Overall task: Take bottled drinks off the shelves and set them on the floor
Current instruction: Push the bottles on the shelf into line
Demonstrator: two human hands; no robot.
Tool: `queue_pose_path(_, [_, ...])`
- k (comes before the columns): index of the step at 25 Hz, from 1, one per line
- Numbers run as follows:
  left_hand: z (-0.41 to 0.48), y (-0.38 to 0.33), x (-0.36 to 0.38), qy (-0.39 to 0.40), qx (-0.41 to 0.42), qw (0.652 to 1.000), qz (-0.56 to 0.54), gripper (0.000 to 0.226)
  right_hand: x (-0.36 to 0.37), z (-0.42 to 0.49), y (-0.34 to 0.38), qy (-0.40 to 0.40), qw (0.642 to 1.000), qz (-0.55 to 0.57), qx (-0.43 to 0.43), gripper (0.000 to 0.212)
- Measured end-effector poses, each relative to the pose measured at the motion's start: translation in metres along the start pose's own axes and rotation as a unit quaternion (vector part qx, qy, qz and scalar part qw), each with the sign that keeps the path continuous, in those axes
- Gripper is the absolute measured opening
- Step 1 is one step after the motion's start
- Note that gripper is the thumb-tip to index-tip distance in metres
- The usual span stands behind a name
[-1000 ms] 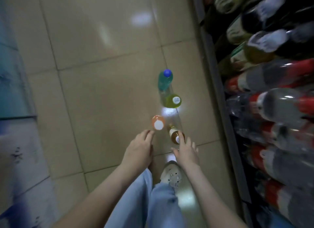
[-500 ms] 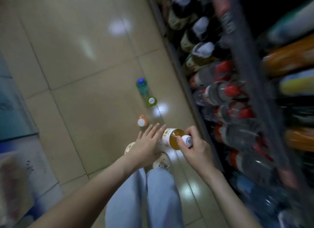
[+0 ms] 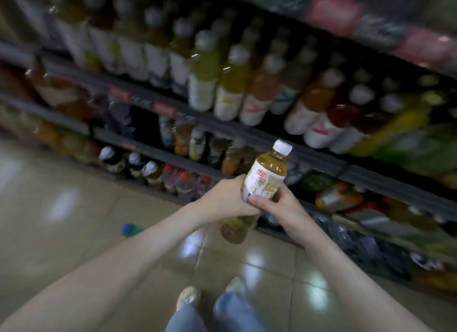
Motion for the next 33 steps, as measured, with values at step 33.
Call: queue_pose_path(33, [0.248, -0.770, 0.510, -0.133, 0.519, 0.833, 0.133, 0.076, -0.852, -0.359, -0.009, -0.486, 0.785, 0.046, -0.382, 0.058])
Point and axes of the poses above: each hand's wrist, its own z-axis towards the middle knuckle, its own x-axis out of the palm, y = z × x, the point moved 1 cm from there along z, towards the middle knuckle, and after that the axes turned 1 degree about x, right-handed, at the moved point
